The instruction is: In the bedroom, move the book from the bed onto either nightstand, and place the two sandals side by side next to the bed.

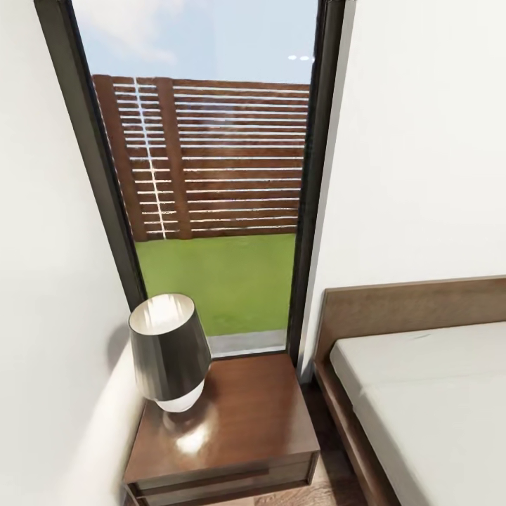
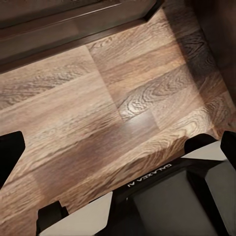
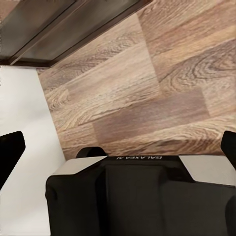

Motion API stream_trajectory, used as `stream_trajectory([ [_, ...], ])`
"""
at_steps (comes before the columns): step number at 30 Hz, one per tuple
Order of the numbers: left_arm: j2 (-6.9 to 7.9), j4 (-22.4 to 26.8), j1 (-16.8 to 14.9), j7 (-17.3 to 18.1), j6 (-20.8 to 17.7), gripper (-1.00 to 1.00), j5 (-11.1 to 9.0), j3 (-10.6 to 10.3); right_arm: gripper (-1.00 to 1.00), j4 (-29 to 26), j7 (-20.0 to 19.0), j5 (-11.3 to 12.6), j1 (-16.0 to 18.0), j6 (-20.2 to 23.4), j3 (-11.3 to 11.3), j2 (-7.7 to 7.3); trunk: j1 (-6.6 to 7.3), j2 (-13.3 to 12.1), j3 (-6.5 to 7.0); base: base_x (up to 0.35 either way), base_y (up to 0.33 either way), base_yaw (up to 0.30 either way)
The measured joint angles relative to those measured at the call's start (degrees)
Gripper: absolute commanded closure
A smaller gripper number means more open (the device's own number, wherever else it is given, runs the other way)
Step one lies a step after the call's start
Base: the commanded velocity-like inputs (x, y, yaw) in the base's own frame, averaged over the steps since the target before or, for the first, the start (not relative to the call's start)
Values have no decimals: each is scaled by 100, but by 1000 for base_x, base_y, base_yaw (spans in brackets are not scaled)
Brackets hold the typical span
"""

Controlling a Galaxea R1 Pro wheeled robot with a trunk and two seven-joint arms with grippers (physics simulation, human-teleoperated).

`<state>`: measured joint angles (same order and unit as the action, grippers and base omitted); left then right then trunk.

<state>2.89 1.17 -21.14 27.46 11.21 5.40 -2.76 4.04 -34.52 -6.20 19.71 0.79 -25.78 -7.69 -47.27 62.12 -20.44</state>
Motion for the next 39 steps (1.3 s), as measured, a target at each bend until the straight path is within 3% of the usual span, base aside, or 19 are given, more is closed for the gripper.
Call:
stream_trajectory([
  [39, 0, 0, 0, -2, 0, -100, 0, 0, -100, 0, 0, 0, 0, 0, 2, 1, 857, -1566, 701, 0, 0, 0],
])
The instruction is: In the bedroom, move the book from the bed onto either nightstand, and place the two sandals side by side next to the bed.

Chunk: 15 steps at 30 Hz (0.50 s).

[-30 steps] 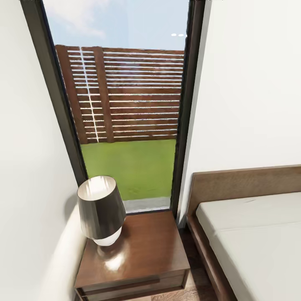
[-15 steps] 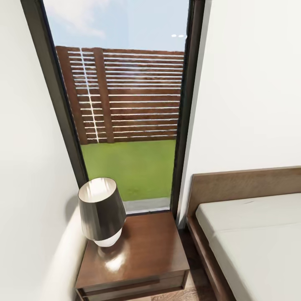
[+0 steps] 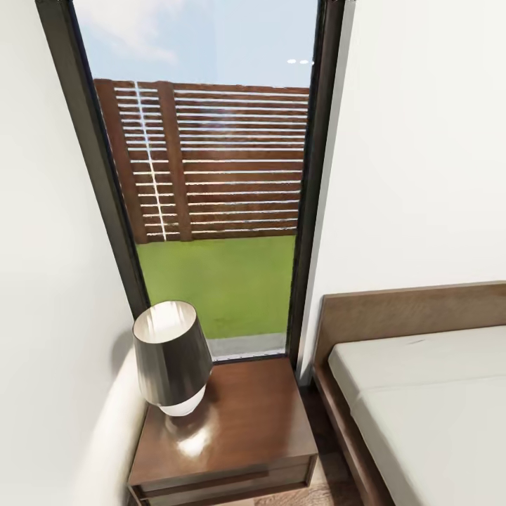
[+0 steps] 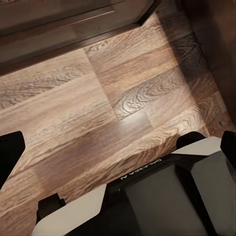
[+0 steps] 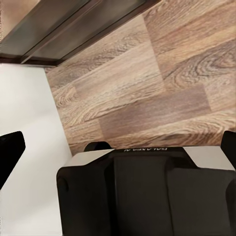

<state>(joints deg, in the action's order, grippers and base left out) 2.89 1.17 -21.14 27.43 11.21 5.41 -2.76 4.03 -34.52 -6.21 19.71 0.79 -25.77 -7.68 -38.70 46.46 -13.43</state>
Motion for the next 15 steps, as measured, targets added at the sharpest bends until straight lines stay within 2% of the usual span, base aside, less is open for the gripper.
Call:
stream_trajectory([
  [15, 0, 0, 0, 1, 0, -100, 0, 0, -100, 0, -1, 0, 0, 0, -1, 3, 330, -603, 270, 0, 0, 0],
])
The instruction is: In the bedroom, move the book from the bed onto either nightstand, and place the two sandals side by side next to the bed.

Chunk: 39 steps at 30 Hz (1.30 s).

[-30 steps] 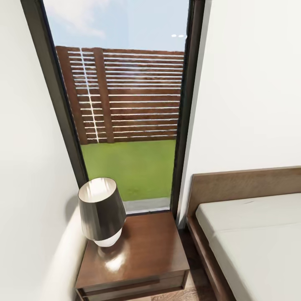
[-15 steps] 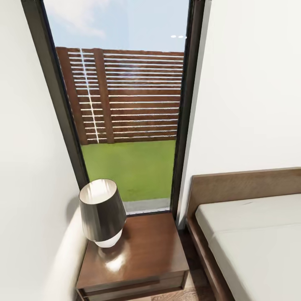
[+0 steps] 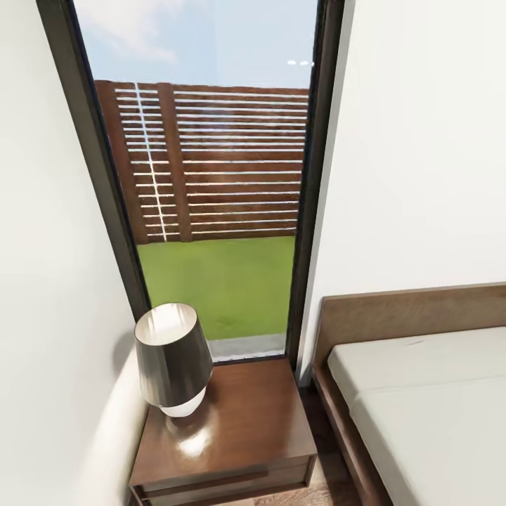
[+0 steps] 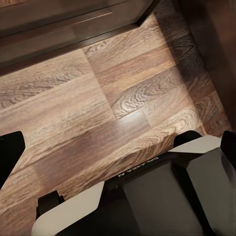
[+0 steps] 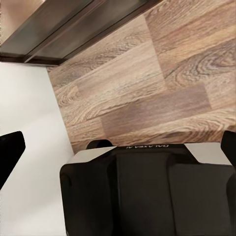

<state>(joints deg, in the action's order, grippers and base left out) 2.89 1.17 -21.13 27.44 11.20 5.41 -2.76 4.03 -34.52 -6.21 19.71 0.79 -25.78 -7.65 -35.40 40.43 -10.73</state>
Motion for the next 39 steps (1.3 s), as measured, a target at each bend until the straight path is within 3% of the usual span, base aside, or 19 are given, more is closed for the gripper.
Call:
stream_trajectory([
  [39, 0, 0, 1, 1, 0, -100, 0, 0, -100, 0, 1, 0, -1, 0, -7, -3, 859, -1569, 704, 0, 0, 0],
])
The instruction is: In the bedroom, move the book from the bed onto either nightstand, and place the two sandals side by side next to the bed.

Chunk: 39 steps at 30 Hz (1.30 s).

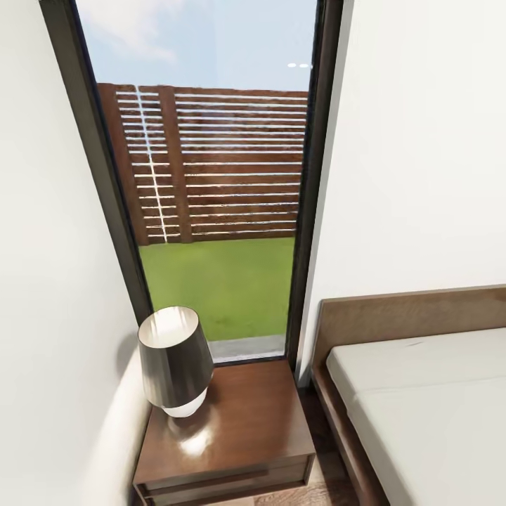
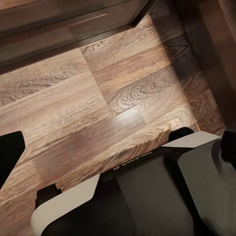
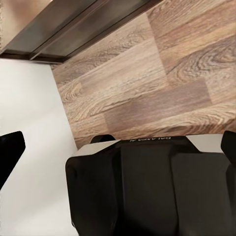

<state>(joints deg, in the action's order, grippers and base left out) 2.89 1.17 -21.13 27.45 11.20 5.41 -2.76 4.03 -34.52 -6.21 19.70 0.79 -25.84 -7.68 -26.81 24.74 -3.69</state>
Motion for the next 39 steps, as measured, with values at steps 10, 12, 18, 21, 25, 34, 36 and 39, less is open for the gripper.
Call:
stream_trajectory([
  [10, 0, 0, 0, -1, 0, -100, 0, 0, -100, 0, 0, 0, 0, 0, 3, 1, 106, -196, 88, 0, 0, 0],
  [12, 0, 0, 0, -2, 0, -100, 0, 0, -100, 0, 0, 0, 0, 0, 1, -1, 106, -196, 88, 0, 0, 0],
  [18, 0, 0, 0, -2, 0, -100, 0, 0, -100, 0, 0, 0, 0, 0, 4, 2, 106, -196, 88, 0, 0, 0],
  [21, 0, 0, 0, -2, 0, -100, 0, 0, -100, 0, 0, 0, 0, 0, 3, 1, 106, -196, 88, 0, 0, 0],
  [25, 0, 0, 0, -1, 0, -100, 0, 0, -100, 0, 0, 0, 0, 0, 2, -1, 106, -196, 88, 0, 0, 0],
  [34, 0, 0, 0, 0, 0, -100, 0, 0, -100, 0, -2, 6, 0, 0, -1, -1, 106, -196, 88, 0, 0, 0],
  [36, 0, 0, 0, 0, 0, -100, 0, 0, -100, 0, -2, 8, 0, 0, -1, -1, 106, -196, 88, 0, 0, 0],
  [39, 0, 0, 0, 0, 0, -100, 0, 0, -100, 0, -7, 9, 0, 0, -1, -3, 106, -195, 88, 0, 0, -11],
])
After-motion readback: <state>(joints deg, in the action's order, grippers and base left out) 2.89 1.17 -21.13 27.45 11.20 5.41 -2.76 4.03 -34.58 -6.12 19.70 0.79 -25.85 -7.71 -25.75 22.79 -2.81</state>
